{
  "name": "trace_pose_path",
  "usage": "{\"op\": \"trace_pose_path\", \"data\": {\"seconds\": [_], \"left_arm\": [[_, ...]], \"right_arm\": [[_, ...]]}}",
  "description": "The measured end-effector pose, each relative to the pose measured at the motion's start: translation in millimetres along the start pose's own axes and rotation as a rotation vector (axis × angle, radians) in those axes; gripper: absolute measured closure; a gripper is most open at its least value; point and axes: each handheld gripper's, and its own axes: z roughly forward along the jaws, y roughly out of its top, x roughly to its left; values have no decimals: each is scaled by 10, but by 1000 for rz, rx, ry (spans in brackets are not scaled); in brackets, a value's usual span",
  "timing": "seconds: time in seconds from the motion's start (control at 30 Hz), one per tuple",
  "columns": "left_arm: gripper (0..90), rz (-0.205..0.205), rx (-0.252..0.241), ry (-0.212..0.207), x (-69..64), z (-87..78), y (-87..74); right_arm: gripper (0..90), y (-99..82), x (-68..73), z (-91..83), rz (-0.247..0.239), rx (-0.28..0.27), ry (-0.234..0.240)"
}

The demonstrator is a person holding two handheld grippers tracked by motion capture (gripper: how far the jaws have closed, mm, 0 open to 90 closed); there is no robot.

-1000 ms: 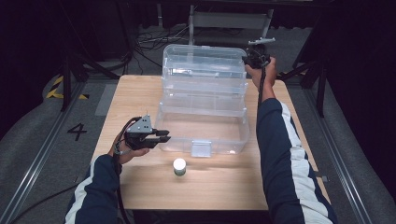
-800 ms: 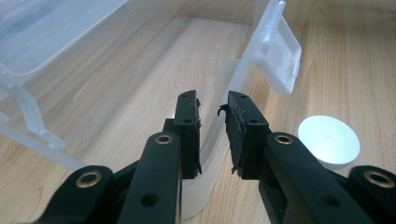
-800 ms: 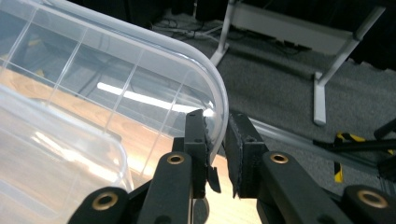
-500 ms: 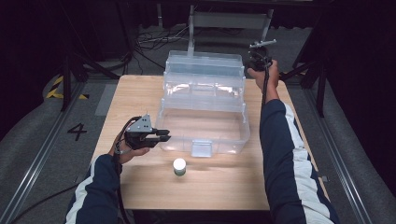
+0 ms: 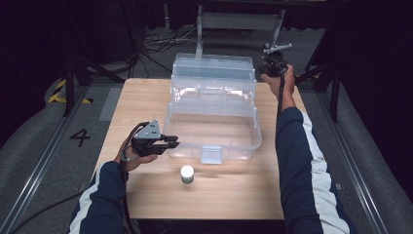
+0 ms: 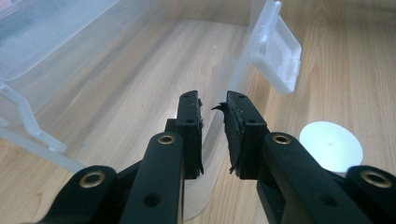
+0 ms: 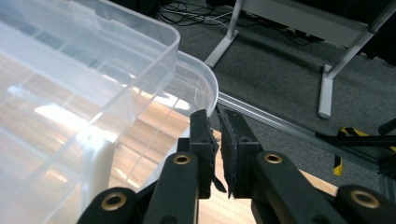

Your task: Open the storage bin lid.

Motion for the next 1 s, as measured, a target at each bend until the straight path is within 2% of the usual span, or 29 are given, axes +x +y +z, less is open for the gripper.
{"op": "trace_pose_path", "data": {"seconds": [0.1, 0.2, 0.27, 0.33, 0.5, 0.77, 0.93, 1.0], "left_arm": [[770, 8, 5, 16, -26, 0, 17], [774, 8, 9, 20, -37, -2, 24], [775, 9, 9, 21, -38, -3, 23], [775, 9, 10, 21, -38, -4, 26], [776, 19, 18, 31, -50, -5, 37], [776, 25, 19, 29, -47, -4, 37], [775, 22, 21, 33, -53, -6, 39], [775, 25, 25, 37, -56, -8, 43]], "right_arm": [[820, -53, 13, -69, -4, -11, 11], [805, -108, 22, -145, -32, -4, 12], [804, -119, 19, -167, -29, -9, 13], [795, -151, 25, -244, -35, -20, 33], [775, -229, 26, -369, -58, -22, 46], [750, -414, -28, -533, -49, -30, 71], [736, -536, -29, -615, -57, -26, 67], [732, -577, -27, -653, -55, -34, 83]]}}
